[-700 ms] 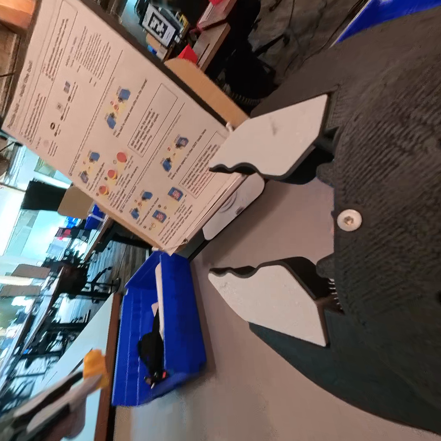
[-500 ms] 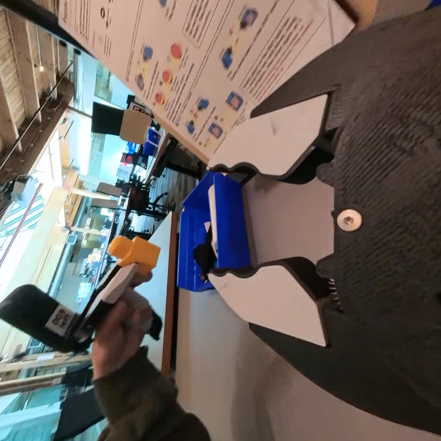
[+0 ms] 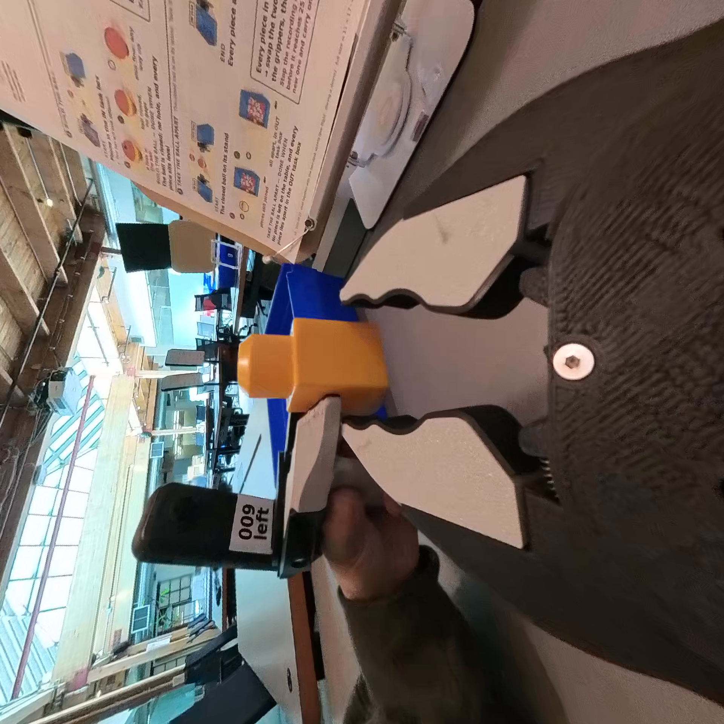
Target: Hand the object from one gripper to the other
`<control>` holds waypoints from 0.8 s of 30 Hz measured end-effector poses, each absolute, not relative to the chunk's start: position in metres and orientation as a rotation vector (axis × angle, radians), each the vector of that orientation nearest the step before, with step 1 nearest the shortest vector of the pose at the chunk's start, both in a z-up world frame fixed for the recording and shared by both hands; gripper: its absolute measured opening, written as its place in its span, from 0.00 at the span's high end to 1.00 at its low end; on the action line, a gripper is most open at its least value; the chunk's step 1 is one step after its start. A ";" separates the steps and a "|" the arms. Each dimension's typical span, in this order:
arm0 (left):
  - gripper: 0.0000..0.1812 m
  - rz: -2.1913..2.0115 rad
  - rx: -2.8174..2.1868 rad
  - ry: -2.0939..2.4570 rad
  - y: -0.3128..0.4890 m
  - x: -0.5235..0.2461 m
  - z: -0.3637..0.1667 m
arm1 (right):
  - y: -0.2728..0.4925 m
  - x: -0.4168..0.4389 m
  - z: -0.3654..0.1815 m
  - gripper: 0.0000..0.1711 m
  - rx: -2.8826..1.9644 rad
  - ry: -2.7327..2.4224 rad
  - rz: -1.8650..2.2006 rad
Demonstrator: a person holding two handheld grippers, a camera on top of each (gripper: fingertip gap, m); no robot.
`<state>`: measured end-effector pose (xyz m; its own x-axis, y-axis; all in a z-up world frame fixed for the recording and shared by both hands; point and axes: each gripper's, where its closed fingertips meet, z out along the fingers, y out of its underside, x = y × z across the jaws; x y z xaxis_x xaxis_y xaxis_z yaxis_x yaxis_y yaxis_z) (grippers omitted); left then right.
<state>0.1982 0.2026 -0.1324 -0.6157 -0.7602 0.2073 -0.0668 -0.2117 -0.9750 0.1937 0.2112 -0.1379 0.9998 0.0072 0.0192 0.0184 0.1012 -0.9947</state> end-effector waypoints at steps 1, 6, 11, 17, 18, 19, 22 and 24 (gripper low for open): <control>0.79 -1.874 -0.952 1.547 0.199 0.198 -0.133 | 0.212 0.191 -0.141 0.74 -1.474 -0.023 -0.015; 0.79 -1.889 -1.005 1.440 0.202 0.198 -0.145 | 0.214 0.197 -0.154 0.74 -1.515 -0.008 -0.083; 0.67 -1.716 -1.087 1.360 0.214 0.206 -0.160 | 0.199 0.245 -0.167 0.74 -1.621 0.075 -0.653; 0.62 -1.659 -1.313 1.381 0.198 0.218 -0.178 | 0.208 0.236 -0.172 0.74 -1.661 -0.133 -1.043; 0.66 -1.665 -1.333 1.380 0.197 0.218 -0.179 | 0.210 0.235 -0.172 0.74 -1.665 -0.141 -1.074; 0.68 -1.663 -1.345 1.356 0.199 0.218 -0.179 | 0.211 0.233 -0.172 0.74 -1.663 -0.162 -1.094; 0.74 -1.655 -1.370 1.299 0.209 0.218 -0.177 | 0.215 0.226 -0.173 0.74 -1.659 -0.200 -1.038; 0.79 -1.680 -1.366 1.323 0.208 0.216 -0.177 | 0.217 0.224 -0.176 0.74 -1.666 -0.221 -1.037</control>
